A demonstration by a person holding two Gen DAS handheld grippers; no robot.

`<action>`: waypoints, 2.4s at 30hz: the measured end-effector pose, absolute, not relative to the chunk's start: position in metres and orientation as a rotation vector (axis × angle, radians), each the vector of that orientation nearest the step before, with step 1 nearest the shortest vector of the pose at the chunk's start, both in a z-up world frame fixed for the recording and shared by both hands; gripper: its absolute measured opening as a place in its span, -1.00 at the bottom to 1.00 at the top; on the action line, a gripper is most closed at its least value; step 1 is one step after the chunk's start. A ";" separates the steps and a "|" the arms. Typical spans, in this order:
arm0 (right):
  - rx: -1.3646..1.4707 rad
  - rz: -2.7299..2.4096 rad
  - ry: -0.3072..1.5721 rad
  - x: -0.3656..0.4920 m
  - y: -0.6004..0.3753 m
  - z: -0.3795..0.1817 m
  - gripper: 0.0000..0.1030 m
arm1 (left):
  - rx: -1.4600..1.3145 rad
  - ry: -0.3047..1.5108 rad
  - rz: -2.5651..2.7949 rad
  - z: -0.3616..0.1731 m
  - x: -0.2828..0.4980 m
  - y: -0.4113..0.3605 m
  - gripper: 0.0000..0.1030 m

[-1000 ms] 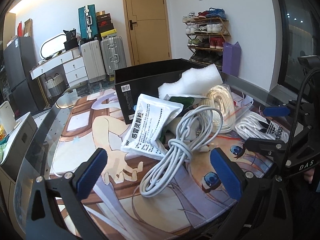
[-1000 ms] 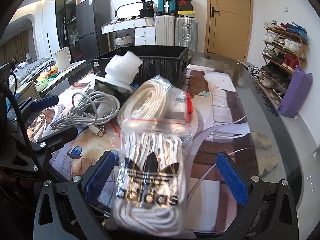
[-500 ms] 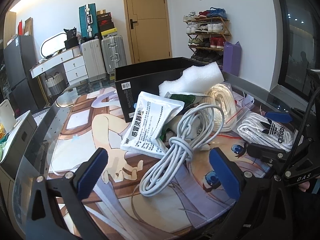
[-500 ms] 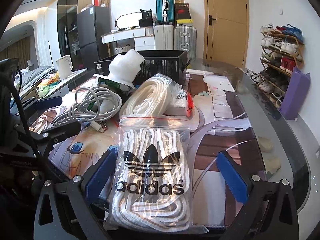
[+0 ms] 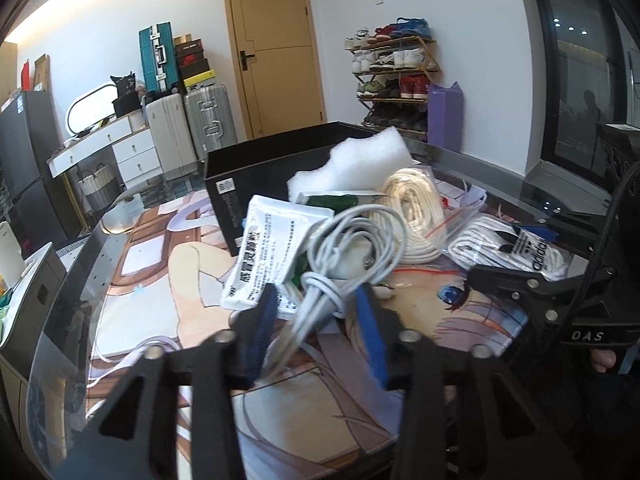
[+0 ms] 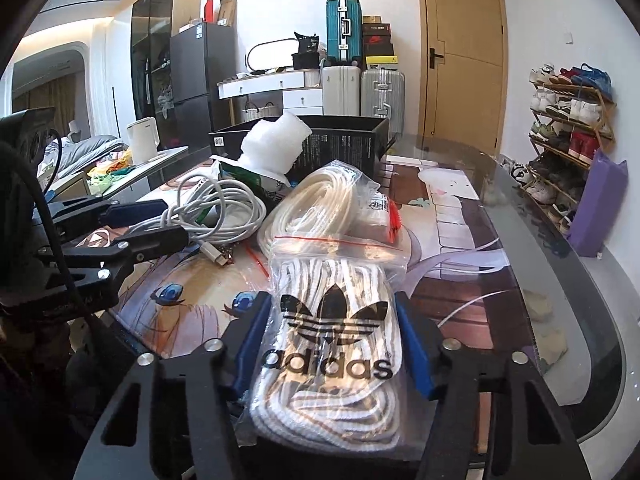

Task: Organize soft objects
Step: 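Grasp the adidas rope bag with the right gripper while the left grasps the white cable, then lower the white cable into the black crate and open the left gripper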

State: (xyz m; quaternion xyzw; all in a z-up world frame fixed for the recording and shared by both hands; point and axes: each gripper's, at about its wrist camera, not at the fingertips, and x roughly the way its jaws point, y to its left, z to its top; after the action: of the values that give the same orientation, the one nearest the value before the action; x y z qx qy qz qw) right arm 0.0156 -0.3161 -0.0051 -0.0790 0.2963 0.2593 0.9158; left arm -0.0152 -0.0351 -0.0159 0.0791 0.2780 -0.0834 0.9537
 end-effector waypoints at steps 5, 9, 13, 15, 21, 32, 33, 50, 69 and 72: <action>-0.150 0.554 0.611 0.017 -0.317 -0.004 -0.07 | 0.166 0.561 -0.198 -0.014 -0.019 -0.038 -0.51; -0.150 0.570 0.607 0.016 -0.316 -0.003 -0.10 | 0.164 0.557 -0.221 -0.012 -0.021 -0.040 -0.56; -0.147 0.580 0.598 0.014 -0.316 -0.001 -0.11 | 0.157 0.549 -0.236 -0.009 -0.024 -0.040 -0.58; -0.145 0.579 0.589 0.013 -0.317 0.002 -0.11 | 0.155 0.544 -0.240 -0.007 -0.025 -0.040 -0.58; -0.138 0.570 0.557 0.009 -0.321 0.013 -0.11 | 0.139 0.525 -0.264 0.001 -0.027 -0.037 -0.59; -0.126 0.564 0.493 -0.002 -0.330 0.035 -0.11 | 0.091 0.480 -0.310 0.016 -0.036 -0.026 -0.59; -0.125 0.563 0.487 -0.003 -0.330 0.037 -0.12 | 0.085 0.473 -0.312 0.018 -0.036 -0.025 -0.59; -0.104 0.591 0.446 0.007 -0.335 0.070 -0.11 | -0.046 0.401 -0.258 0.046 -0.035 -0.003 -0.59; -0.108 0.647 0.433 0.046 -0.312 0.094 -0.11 | -0.042 0.360 -0.093 0.065 -0.006 0.015 -0.58; -0.118 0.650 0.442 0.054 -0.306 0.095 -0.11 | -0.021 0.358 -0.070 0.068 0.004 0.014 -0.58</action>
State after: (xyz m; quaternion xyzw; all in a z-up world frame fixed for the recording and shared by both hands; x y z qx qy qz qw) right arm 0.0543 -0.3062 0.0953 -0.0572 0.2152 0.3165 0.9221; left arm 0.0039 0.0137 0.0683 -0.0103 0.1781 -0.0350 0.9833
